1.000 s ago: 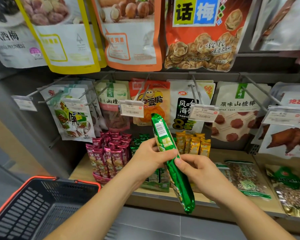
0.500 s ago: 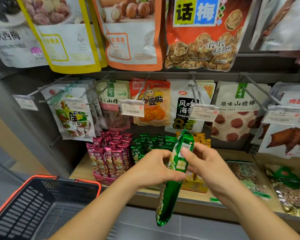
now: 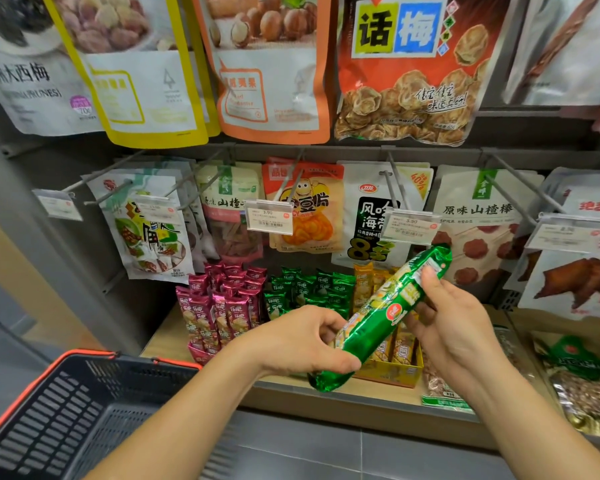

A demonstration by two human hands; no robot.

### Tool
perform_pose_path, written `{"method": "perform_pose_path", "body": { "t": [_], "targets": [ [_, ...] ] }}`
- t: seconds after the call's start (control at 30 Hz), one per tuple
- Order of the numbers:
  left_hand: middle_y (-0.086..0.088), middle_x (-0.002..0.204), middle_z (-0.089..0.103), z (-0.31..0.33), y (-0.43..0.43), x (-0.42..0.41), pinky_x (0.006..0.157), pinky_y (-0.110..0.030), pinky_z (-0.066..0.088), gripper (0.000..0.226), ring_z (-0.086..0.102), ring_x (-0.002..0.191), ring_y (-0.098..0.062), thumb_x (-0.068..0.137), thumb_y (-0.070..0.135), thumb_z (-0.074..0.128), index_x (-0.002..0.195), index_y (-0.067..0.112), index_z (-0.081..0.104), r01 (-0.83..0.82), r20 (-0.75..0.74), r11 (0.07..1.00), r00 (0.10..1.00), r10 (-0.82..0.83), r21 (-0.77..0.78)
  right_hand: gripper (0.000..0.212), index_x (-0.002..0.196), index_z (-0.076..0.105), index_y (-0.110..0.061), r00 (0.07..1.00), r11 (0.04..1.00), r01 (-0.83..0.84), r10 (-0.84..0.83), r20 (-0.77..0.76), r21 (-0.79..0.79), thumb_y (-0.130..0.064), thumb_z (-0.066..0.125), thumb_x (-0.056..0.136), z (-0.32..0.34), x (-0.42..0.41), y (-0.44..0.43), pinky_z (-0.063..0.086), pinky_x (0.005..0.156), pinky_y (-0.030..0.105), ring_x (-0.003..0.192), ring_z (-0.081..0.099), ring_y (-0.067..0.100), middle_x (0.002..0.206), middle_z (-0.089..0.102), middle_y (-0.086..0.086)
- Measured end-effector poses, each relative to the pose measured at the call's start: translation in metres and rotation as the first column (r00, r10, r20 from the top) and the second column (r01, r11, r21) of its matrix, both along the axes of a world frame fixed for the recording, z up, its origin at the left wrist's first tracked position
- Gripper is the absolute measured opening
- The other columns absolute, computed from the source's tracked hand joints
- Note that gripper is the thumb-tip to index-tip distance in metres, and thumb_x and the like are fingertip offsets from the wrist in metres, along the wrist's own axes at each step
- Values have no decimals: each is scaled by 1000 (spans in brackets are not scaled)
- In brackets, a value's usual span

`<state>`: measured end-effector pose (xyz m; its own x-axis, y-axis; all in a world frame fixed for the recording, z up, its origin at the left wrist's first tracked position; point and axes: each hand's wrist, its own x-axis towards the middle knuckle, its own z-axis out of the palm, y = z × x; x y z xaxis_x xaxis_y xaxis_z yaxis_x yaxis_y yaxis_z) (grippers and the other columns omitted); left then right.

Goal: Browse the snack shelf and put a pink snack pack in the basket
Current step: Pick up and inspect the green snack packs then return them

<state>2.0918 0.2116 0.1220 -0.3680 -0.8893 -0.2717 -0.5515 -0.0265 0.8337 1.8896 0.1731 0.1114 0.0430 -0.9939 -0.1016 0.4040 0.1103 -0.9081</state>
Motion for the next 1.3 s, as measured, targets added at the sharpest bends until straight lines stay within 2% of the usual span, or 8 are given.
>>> {"method": "perform_pose_path", "body": {
  "t": [0.17, 0.23, 0.3, 0.47, 0.63, 1.0, 1.2, 1.3],
  "targets": [
    [7, 83, 65, -5, 0, -3, 68, -34, 52, 34, 59, 71, -8, 72, 46, 71, 100, 27, 66, -105, 217, 961, 962, 163, -257, 32, 108, 65, -18, 987, 986, -127, 137, -88, 108, -42, 63, 86, -4, 4, 6, 59, 66, 32, 87, 73, 12, 93, 76, 0],
    [10, 76, 65, -7, 1, -8, 61, -28, 49, 28, 58, 64, -2, 72, 44, 71, 96, 29, 65, -138, 208, 937, 955, 213, -322, 46, 115, 61, -20, 950, 954, -255, 277, -141, 157, -41, 70, 75, -10, 13, 14, 59, 75, 39, 95, 72, 19, 102, 76, 2],
    [8, 77, 67, -9, 2, -14, 60, -29, 51, 28, 60, 64, -3, 72, 43, 70, 96, 30, 64, -155, 195, 922, 952, 235, -354, 42, 118, 58, -15, 935, 940, -305, 326, -136, 156, -30, 70, 81, -13, 23, 21, 60, 72, 38, 94, 73, 23, 104, 75, 6],
    [12, 91, 66, -7, -1, -22, 57, -16, 52, 49, 64, 71, -2, 72, 41, 73, 118, 29, 59, -216, 110, 918, 958, 265, -334, 26, 117, 59, -9, 985, 986, -132, 142, -102, 100, -17, 62, 93, -7, 23, 14, 61, 65, 35, 90, 73, 27, 102, 75, 9],
    [12, 112, 64, -6, 1, -24, 80, -24, 54, 60, 60, 95, -3, 72, 42, 73, 128, 29, 56, -193, 115, 883, 957, 265, -428, 24, 117, 59, -7, 995, 993, -29, 39, -87, 110, -19, 59, 96, -6, 17, 5, 61, 67, 38, 89, 74, 27, 102, 74, 12],
    [4, 102, 71, 1, 8, -27, 79, -29, 52, 55, 64, 91, -11, 74, 54, 73, 116, 19, 67, -122, 186, 586, 880, 437, -801, 19, 113, 61, -6, 999, 993, -7, 2, 49, 114, -16, 56, 98, -3, 15, 2, 58, 58, 28, 85, 74, 20, 94, 76, 9],
    [2, 83, 71, 8, 6, -24, 71, -33, 52, 52, 62, 75, -11, 69, 56, 77, 100, 15, 72, -186, 165, 642, 880, 446, -744, 17, 111, 61, -6, 996, 986, -33, 19, 85, 163, -15, 56, 97, -4, 12, 0, 59, 58, 31, 85, 74, 23, 96, 75, 13],
    [8, 69, 62, 7, 7, -23, 62, -27, 46, 42, 53, 64, -7, 64, 50, 82, 81, 14, 70, -188, 141, 667, 902, 407, -721, 22, 114, 60, -4, 991, 970, -111, 92, 95, 218, -17, 57, 96, -4, 9, 1, 60, 59, 34, 82, 74, 26, 89, 74, 13]
  ]
}}
